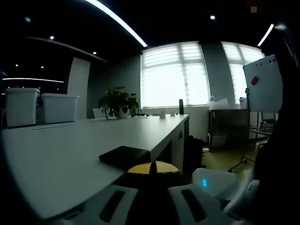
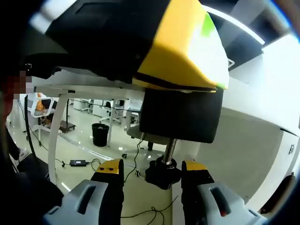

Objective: Clamp the fixed fixture on the desktop, loosen the retaining clip, secure it to the edge of the desk, and tighten the retaining clip.

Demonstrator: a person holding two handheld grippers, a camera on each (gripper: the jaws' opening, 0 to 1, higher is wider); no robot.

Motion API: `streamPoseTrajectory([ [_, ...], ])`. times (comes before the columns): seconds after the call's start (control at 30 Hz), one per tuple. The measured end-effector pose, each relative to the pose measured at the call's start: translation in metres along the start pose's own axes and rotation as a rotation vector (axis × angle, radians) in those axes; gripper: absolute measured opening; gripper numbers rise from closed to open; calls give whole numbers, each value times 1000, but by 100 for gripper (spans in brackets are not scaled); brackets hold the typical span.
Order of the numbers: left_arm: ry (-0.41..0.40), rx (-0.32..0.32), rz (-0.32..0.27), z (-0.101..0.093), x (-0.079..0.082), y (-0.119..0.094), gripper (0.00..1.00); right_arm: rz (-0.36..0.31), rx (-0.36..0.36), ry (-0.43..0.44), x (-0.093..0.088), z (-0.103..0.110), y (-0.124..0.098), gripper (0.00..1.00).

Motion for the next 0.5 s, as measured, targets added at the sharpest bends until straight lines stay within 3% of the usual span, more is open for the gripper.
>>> streamPoseTrajectory([
  [0.1,0,4,1,0,0,-1,1,17,-12,0,-4,-2,1,43],
  [0.27,1,9,-3,-1,0,-2,1,-8,-49,-12,-1,-9,0,28],
  [0.43,10,14,-3,-8,2,-2,1,2,-28,-14,-2,-11,2,27],
  [0.5,16,18,-1,-5,1,-3,1,29,21,49,-1,-10,2,27],
])
Point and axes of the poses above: the point that each gripper's makers call its tool centre point, and the gripper's own axes: y roughly forward along the fingers, z roughly to its left, x roughly out of its top, the point moved 6 cm from there along -y, roughly backward along the fingers, and after that the axes turned 3 degrees about y, right-handed, at the moved point
